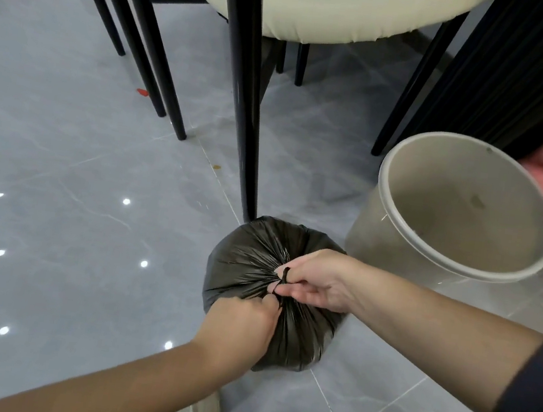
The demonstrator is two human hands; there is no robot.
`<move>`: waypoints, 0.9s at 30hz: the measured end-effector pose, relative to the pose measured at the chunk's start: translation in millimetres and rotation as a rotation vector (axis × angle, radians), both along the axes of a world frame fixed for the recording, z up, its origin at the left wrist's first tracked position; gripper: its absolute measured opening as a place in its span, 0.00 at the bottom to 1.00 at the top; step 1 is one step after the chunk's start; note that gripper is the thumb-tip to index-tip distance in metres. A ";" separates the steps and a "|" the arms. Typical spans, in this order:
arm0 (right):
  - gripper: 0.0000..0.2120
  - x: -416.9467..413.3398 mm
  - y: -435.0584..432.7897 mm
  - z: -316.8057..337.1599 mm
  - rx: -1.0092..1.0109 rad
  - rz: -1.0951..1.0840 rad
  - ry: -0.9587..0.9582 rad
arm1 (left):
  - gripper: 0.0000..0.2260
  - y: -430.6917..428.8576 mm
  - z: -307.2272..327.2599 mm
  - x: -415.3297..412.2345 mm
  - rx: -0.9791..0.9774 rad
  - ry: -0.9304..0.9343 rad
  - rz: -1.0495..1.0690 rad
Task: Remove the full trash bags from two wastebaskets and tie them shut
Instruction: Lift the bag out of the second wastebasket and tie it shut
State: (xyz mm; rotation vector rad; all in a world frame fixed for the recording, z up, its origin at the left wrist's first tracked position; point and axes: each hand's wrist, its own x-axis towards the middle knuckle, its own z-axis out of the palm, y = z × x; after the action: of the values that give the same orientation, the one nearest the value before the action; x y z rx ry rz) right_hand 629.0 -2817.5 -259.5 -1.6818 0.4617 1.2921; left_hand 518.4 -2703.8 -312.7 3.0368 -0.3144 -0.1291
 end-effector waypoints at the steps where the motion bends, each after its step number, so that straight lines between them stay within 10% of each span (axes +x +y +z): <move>1: 0.11 -1.0 0.6 -0.6 0.023 -0.032 0.030 | 0.14 2.4 -0.6 0.9 0.039 0.015 -0.023; 6: 0.12 -5.9 -2.8 0.3 -0.013 0.183 -0.148 | 0.16 21.8 1.1 -3.0 0.007 0.023 -0.064; 16: 0.05 -39.5 -19.6 15.5 -0.395 1.647 -1.389 | 0.06 21.3 44.3 89.3 -0.915 0.376 0.174; 22: 0.08 -22.0 -56.9 -16.1 -0.299 1.834 -1.623 | 0.14 -8.9 36.3 111.3 -1.006 1.101 0.185; 27: 0.07 -12.9 -79.9 -19.2 -0.041 1.643 -1.786 | 0.06 -6.2 23.1 103.7 -1.140 1.277 0.190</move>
State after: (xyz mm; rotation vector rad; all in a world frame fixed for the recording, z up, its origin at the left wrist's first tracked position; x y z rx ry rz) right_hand 616.1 -2897.4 -278.7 -2.3706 -2.2165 0.0155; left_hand 622.2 -2710.0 -289.6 1.4213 0.0444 -1.2366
